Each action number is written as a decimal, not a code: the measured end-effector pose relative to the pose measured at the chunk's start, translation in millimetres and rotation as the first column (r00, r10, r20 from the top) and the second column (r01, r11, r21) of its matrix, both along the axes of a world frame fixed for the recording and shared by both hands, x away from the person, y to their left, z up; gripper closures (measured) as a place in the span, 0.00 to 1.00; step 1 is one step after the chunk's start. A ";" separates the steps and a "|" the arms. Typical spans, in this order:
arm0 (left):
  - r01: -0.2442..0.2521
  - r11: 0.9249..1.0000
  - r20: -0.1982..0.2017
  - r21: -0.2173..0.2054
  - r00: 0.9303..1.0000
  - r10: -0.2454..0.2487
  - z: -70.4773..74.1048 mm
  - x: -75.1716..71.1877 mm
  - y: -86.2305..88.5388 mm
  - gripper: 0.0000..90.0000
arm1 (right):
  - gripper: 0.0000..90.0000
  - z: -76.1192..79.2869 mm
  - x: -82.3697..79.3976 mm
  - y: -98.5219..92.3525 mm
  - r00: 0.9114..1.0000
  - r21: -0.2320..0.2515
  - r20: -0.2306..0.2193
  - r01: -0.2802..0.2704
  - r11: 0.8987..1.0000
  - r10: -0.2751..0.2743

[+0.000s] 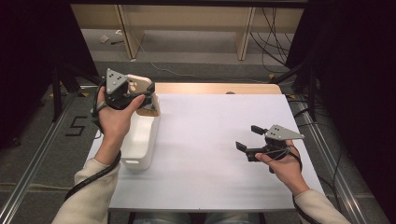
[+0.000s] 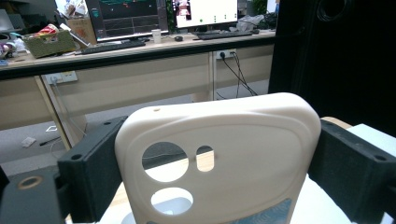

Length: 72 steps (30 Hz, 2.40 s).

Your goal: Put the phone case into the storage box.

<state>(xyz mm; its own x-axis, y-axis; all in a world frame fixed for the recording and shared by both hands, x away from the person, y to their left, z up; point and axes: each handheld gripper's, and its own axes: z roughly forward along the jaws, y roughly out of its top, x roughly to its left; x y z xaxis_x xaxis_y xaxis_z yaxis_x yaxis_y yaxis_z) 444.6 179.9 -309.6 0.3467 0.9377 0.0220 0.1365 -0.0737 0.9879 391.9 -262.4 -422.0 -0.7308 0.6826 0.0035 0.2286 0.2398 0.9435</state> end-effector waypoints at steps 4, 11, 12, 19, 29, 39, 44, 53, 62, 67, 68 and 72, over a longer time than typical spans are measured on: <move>-0.004 1.000 0.000 0.002 1.000 0.004 -0.5 0.5 1.1 0.12 | 0.13 0.2 -0.2 0.0 1.000 0.001 0.000 0.000 1.000 0.000; -0.010 1.000 -0.002 0.005 1.000 0.010 -1.4 1.6 3.6 0.12 | 0.13 0.1 -0.1 0.0 1.000 0.000 0.000 0.000 1.000 0.000; -0.011 1.000 -0.003 0.006 1.000 0.011 -1.7 1.8 3.7 0.12 | 0.13 0.0 -0.1 0.0 1.000 0.001 0.001 0.000 1.000 0.000; -0.015 1.000 -0.005 0.012 1.000 0.015 -3.4 2.9 4.3 0.12 | 0.13 0.1 -0.1 0.0 1.000 0.001 0.000 0.000 1.000 0.000; -0.021 1.000 -0.010 0.017 1.000 0.021 -5.2 4.2 5.6 0.12 | 0.13 -0.1 0.0 0.2 1.000 0.001 -0.001 0.000 1.000 0.000; -0.026 0.999 -0.013 0.023 1.000 0.026 -6.9 5.5 6.6 0.12 | 0.13 -0.1 0.0 0.1 1.000 0.001 -0.001 -0.002 1.000 0.002; -0.028 0.999 -0.016 0.026 0.999 0.029 -8.1 6.4 8.0 0.12 | 0.13 -0.2 0.0 0.3 1.000 0.000 -0.001 -0.002 1.000 0.002; -0.031 0.999 -0.020 0.031 0.999 0.032 -10.7 8.2 9.3 0.12 | 0.13 -0.8 0.3 0.6 1.000 0.003 -0.001 0.000 1.000 0.000; -0.036 0.999 -0.024 0.033 0.999 0.037 -12.4 9.5 11.4 0.12 | 0.13 -0.5 0.2 0.6 1.000 0.003 0.000 -0.001 1.000 0.001; -0.037 0.999 -0.024 0.036 0.999 0.038 -13.3 10.1 11.8 0.12 | 0.13 -0.7 0.2 0.7 1.000 0.002 -0.002 -0.002 1.000 0.002; -0.037 0.999 -0.025 0.037 0.999 0.038 -13.7 10.4 11.9 0.12 | 0.13 -0.7 0.2 0.7 1.000 0.002 0.000 -0.002 1.000 0.002; -0.038 0.999 -0.029 0.036 0.999 0.039 -14.7 10.9 12.6 0.11 | 0.13 -0.8 0.2 0.6 1.000 0.004 -0.002 -0.003 1.000 0.003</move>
